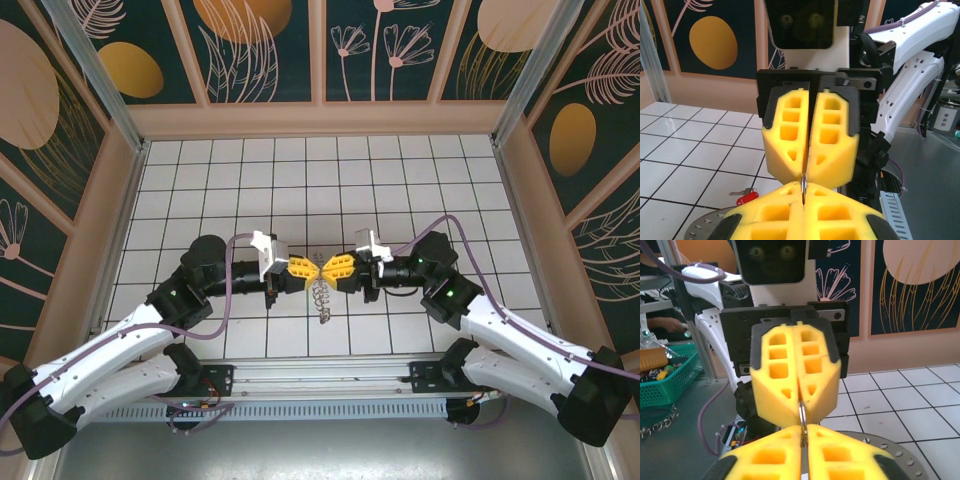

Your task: Put the keys on the keyring

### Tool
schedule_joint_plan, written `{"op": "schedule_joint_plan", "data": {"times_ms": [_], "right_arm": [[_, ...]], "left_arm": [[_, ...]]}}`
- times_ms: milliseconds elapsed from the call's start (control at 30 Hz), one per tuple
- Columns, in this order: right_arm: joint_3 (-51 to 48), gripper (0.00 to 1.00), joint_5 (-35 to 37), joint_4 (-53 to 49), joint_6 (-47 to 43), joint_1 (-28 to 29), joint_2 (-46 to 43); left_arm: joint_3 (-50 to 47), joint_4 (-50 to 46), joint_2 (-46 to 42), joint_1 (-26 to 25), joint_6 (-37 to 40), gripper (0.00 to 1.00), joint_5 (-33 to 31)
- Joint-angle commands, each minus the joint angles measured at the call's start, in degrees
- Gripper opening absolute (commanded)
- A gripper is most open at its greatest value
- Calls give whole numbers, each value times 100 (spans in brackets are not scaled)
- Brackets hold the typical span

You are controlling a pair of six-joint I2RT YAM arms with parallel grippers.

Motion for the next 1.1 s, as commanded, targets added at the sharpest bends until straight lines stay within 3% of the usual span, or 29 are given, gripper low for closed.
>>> {"op": "schedule_joint_plan", "data": {"times_ms": [0, 200, 367, 533, 767, 867, 1033, 1067], "right_arm": [[3, 0, -132, 250, 21, -44, 20], [361, 0, 252, -522, -322, -43, 13], [840, 0, 797, -1512, -746, -35, 80], [1347, 0, 1278, -2319, -1155, 200, 361], [1819, 0, 2253, -3075, -1626, 717, 745], [1920, 0, 2644, -3263, -1777, 909, 796], [1605, 0, 2220, -2742, -1674, 920, 339], [1456, 4, 2097, -2553, -1583, 905, 173]], "left_arm": [[133, 155, 38, -43, 16, 0, 79], [617, -955, 275, -36, 333, 0, -204], [962, -1799, 518, -37, 527, 15, -567], [1149, -2150, 798, -37, 650, 19, -681], [1162, -2204, 980, -43, 709, 0, -686], [1138, -2235, 1006, -44, 725, 0, -708], [1034, -2034, 865, -39, 726, 0, -627], [961, -1892, 750, -43, 698, 0, -576]]}}
